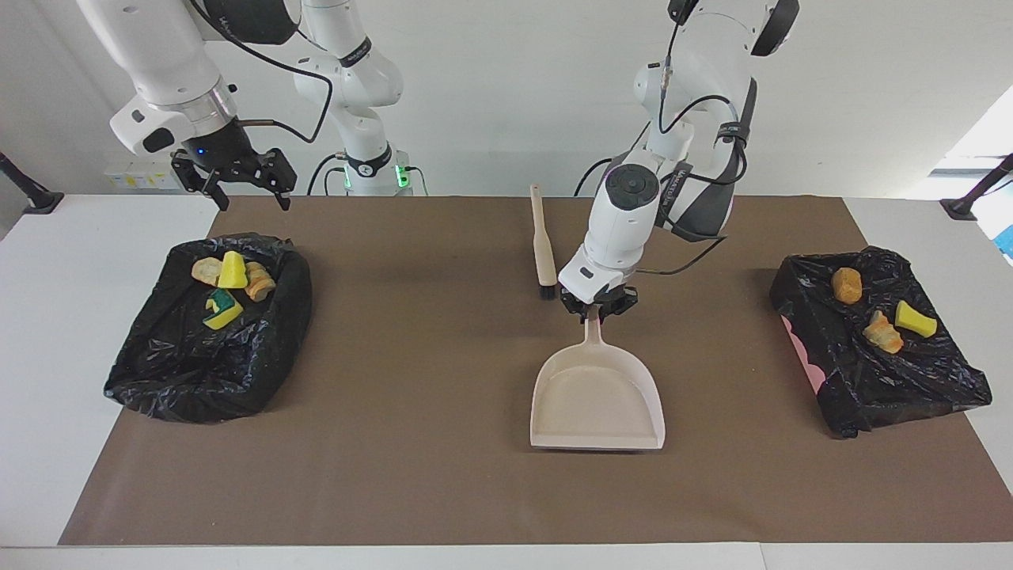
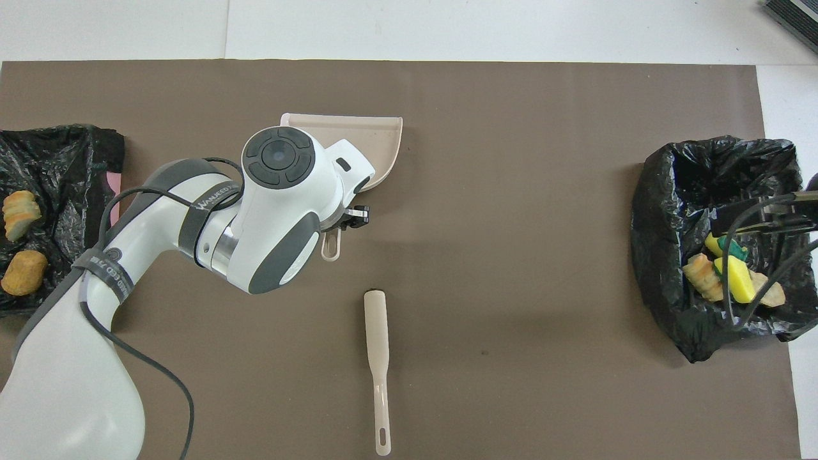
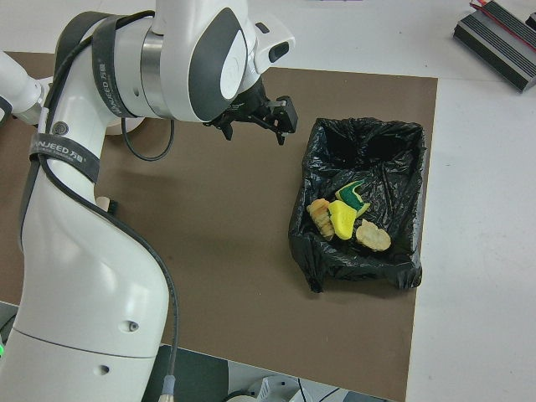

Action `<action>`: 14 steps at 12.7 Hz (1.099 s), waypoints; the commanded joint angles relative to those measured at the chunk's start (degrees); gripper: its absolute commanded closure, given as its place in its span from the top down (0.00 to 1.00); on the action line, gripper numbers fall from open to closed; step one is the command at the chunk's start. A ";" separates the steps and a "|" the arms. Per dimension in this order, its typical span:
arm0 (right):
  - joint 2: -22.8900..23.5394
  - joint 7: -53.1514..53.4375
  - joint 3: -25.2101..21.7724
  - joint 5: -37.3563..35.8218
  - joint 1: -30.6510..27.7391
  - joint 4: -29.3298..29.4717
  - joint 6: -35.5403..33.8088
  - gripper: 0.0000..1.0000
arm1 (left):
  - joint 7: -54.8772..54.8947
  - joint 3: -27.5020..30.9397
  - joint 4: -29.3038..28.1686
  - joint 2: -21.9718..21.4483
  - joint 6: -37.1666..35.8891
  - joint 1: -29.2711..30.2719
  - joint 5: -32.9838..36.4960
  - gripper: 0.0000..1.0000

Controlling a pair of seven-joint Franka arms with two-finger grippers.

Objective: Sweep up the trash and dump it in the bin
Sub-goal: 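Lower the empty dustpan onto the middle of the mat with the left gripper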

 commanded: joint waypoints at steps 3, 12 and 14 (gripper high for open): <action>0.27 1.12 0.40 0.28 -0.08 0.50 -0.21 1.00 | -7.68 0.40 6.81 6.82 1.00 -3.18 4.63 0.00; 0.27 0.85 0.40 0.98 -0.08 0.50 -0.39 1.00 | -5.50 0.14 4.27 6.65 2.14 -4.76 4.82 0.09; 0.27 0.85 0.41 0.98 -0.16 0.50 -0.39 1.00 | -5.22 0.05 4.26 6.57 1.80 -4.85 4.82 0.16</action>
